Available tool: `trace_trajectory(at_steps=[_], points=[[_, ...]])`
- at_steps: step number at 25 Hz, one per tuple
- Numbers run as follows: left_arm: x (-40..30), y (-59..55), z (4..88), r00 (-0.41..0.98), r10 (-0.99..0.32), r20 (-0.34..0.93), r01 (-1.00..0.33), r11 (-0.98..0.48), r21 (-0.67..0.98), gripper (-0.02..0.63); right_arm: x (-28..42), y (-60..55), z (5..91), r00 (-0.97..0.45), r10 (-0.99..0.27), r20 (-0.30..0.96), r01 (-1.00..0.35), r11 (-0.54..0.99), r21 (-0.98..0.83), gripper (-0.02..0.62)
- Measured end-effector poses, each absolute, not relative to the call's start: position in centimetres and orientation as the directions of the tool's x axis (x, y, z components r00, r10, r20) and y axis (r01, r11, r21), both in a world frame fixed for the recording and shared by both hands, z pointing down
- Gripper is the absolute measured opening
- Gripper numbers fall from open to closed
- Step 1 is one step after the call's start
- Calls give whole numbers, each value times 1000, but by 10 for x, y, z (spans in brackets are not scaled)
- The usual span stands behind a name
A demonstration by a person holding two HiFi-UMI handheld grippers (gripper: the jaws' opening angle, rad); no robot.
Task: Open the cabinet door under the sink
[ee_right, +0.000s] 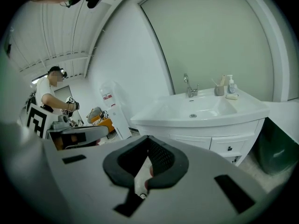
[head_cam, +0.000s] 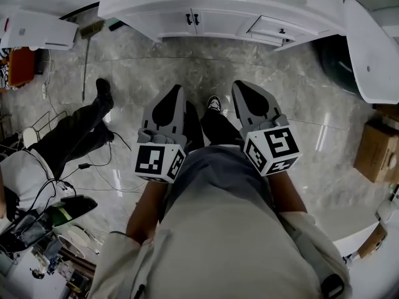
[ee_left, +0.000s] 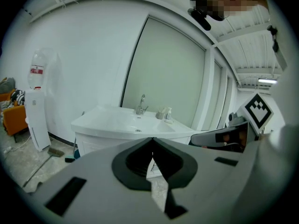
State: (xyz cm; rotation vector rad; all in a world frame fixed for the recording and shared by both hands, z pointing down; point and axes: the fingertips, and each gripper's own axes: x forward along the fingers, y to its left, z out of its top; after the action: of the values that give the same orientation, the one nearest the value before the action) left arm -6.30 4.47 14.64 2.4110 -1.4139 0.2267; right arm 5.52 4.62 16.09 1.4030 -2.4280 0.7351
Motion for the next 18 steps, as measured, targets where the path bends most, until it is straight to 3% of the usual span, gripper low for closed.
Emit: trace_trajectory(at_steps=[18], points=[[-79,7,188,558,-754,346,-829,-490,269,2,9,-23,221,-487,-727,483,-873,410,-263,11]])
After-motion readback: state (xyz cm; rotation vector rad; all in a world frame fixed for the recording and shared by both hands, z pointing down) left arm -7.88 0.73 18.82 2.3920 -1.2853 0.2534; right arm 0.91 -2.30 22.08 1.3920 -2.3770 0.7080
